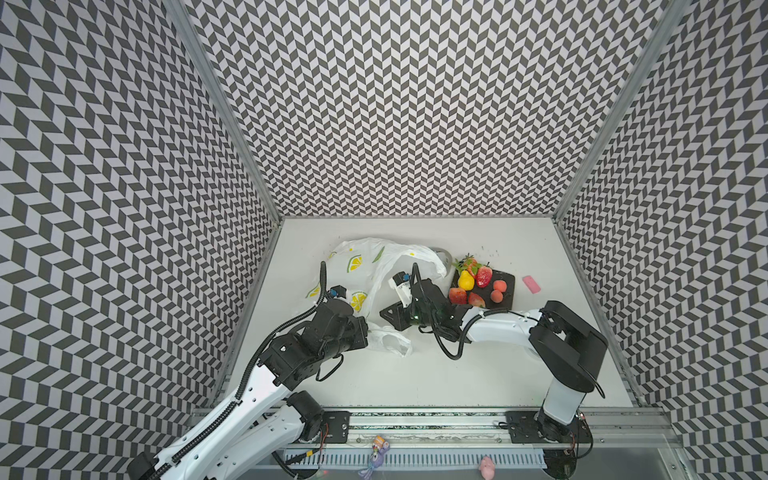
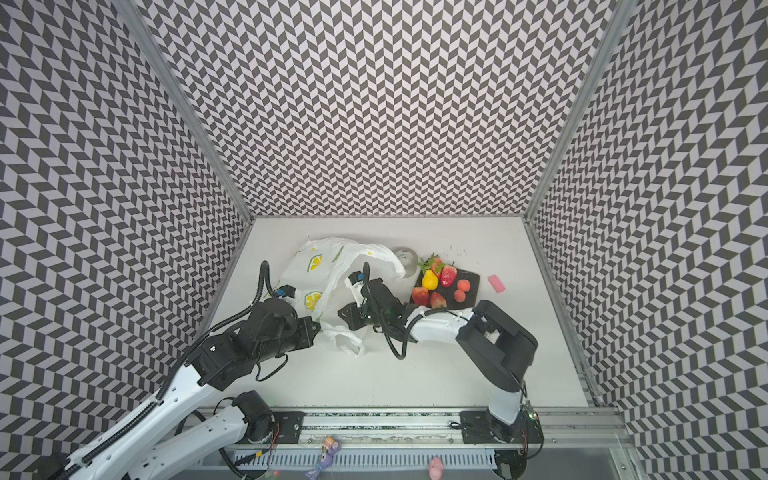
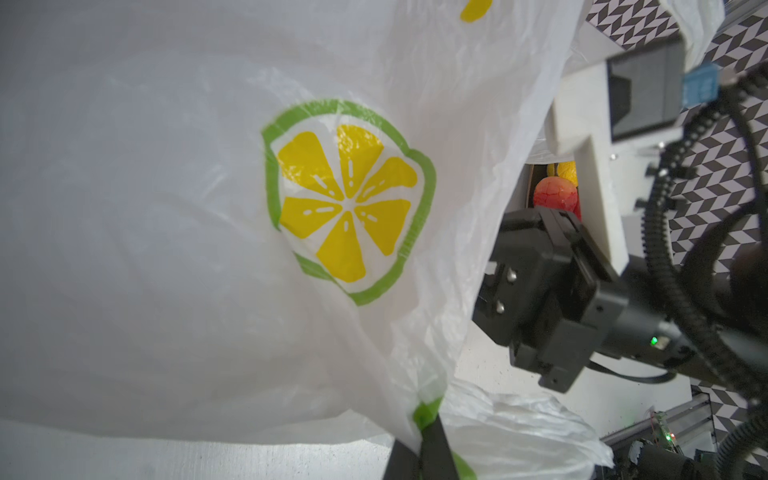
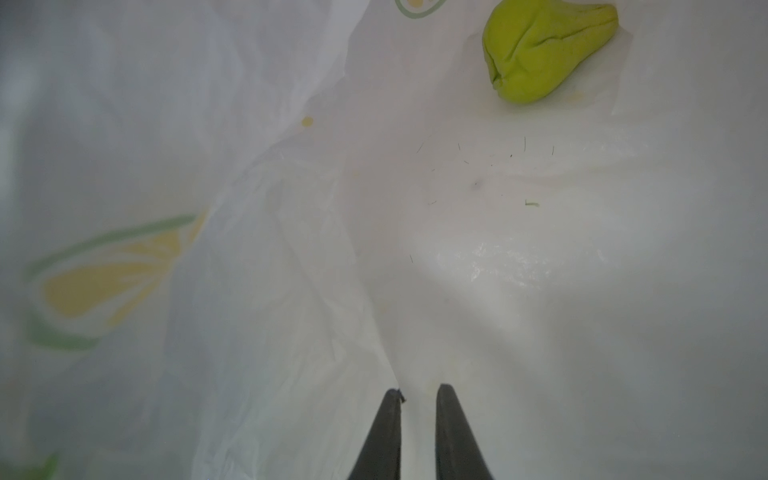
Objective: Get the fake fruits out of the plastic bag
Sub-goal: 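Move the open right gripper back into the bag toward the green pear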
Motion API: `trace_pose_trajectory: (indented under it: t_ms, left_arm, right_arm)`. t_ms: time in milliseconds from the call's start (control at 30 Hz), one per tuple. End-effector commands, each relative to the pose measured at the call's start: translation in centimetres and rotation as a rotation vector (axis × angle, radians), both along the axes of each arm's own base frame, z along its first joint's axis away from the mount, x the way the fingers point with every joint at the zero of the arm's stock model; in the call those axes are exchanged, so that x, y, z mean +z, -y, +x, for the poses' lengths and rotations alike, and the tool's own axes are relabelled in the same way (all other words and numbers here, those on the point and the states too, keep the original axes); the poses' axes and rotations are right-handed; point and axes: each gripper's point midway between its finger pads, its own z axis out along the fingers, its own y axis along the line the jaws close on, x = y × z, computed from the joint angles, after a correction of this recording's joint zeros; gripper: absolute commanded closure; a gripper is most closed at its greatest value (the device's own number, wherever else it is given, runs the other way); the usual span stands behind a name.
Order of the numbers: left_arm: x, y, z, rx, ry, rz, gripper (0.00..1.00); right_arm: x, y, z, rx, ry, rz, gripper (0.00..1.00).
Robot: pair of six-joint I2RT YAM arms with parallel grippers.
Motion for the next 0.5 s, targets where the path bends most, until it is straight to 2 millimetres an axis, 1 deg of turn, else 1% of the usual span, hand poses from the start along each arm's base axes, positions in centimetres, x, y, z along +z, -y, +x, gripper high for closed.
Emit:
trace_pose_trajectory:
  t_ms: [0,100,133,167,200,233,267,333,367,400,467]
  left_arm:
    - [1.0,-0.5,-0.3,0.022,-0.007,-0.007,1.00]
    - [0.8,-0.8,-0.8,0.028,-0.025,-0.006,1.00]
    - [0.9,-0.9,-0.9,0.029,-0.028,-0.006,0.97]
    - [0.9,-1.1,-1.0,0.033,-0.030,-0.005,0.89]
    - [1.1,-1.2,-1.0,0.037,-0.029,-0.006,0.78]
    - [1.4,-1.4,-1.1,0.044,-0.028,-0.005,0.64]
    - [1.9,-1.6,-1.0,0.055,-0.020,-0.005,0.53]
    - [3.6,-2.0,-0.5,0.082,0.014,-0.005,0.33]
    - [4.8,-2.4,-0.1,0.105,0.039,-0.002,0.23]
    - [6.2,-2.9,0.2,0.130,0.066,0.006,0.16]
    - [8.9,-3.7,1.2,0.172,0.122,0.032,0.10]
  right_arm:
    - [0.0,-2.3,1.3,-0.055,-0.147,0.105,0.81]
    - [-0.9,-3.5,2.8,-0.131,-0.227,0.157,0.80]
    - [-1.2,-3.9,3.3,-0.154,-0.242,0.165,0.79]
    - [-1.3,-4.3,3.8,-0.178,-0.255,0.183,0.79]
    - [-1.2,-4.8,4.3,-0.194,-0.257,0.204,0.78]
    - [-1.5,-5.2,4.9,-0.212,-0.262,0.209,0.76]
    - [-1.6,-5.5,5.2,-0.224,-0.262,0.210,0.75]
    - [-1.8,-6.1,6.2,-0.258,-0.255,0.218,0.70]
    - [-2.0,-6.1,6.7,-0.283,-0.252,0.218,0.66]
    - [-2.3,-6.1,7.1,-0.307,-0.260,0.220,0.63]
    - [-2.9,-5.8,7.5,-0.343,-0.275,0.221,0.58]
